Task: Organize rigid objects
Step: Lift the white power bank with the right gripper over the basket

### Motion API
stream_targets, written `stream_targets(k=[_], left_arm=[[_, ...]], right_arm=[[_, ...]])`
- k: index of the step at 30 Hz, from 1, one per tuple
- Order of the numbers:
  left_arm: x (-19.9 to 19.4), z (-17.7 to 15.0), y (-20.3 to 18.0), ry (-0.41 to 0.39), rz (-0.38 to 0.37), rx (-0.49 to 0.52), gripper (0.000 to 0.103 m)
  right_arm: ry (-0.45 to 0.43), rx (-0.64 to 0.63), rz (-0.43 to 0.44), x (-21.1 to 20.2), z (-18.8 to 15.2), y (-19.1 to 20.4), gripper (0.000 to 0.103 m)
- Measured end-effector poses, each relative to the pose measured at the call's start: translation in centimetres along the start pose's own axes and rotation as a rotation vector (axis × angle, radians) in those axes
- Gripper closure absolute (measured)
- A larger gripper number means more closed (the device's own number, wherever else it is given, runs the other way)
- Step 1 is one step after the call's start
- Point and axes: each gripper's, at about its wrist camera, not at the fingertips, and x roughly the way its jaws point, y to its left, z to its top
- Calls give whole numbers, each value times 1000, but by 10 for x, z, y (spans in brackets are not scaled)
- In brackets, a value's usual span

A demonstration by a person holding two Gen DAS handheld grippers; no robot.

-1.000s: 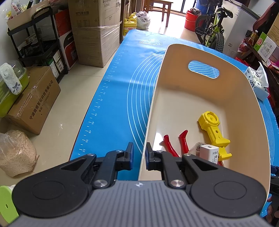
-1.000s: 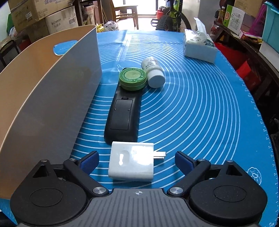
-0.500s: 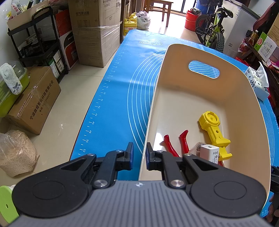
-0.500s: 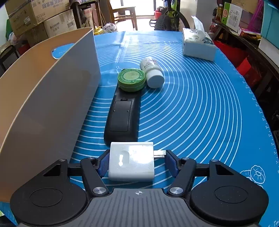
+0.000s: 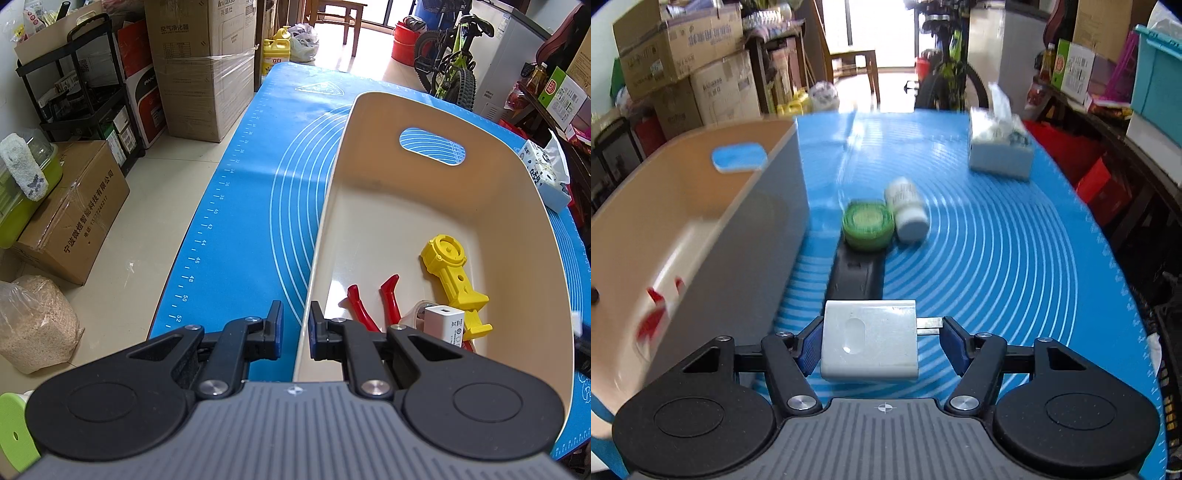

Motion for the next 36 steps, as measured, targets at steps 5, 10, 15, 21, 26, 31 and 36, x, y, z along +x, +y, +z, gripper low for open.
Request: stream_targets(k=[5, 10, 15, 21, 26, 31, 36], left_arm=[[0, 0, 0, 0, 0, 0, 87], [0, 0, 0, 0, 0, 0, 87], [0, 0, 0, 0, 0, 0, 87], [0, 0, 0, 0, 0, 0, 87], [0, 0, 0, 0, 0, 0, 87], [0, 0, 0, 0, 0, 0, 87], [0, 0, -1, 0, 0, 0, 87]], right_arm=[[-80, -5, 33, -24, 23, 8, 35], [-167, -23, 70, -47, 43, 23, 35], [-210, -48, 110, -57, 58, 40, 35], [-212, -86, 163, -54, 63, 65, 35], [-191, -156, 213, -50, 61, 97, 35], [-117, -234, 250, -35, 55, 127, 35], [-49, -256, 254, -19, 43, 141, 35]])
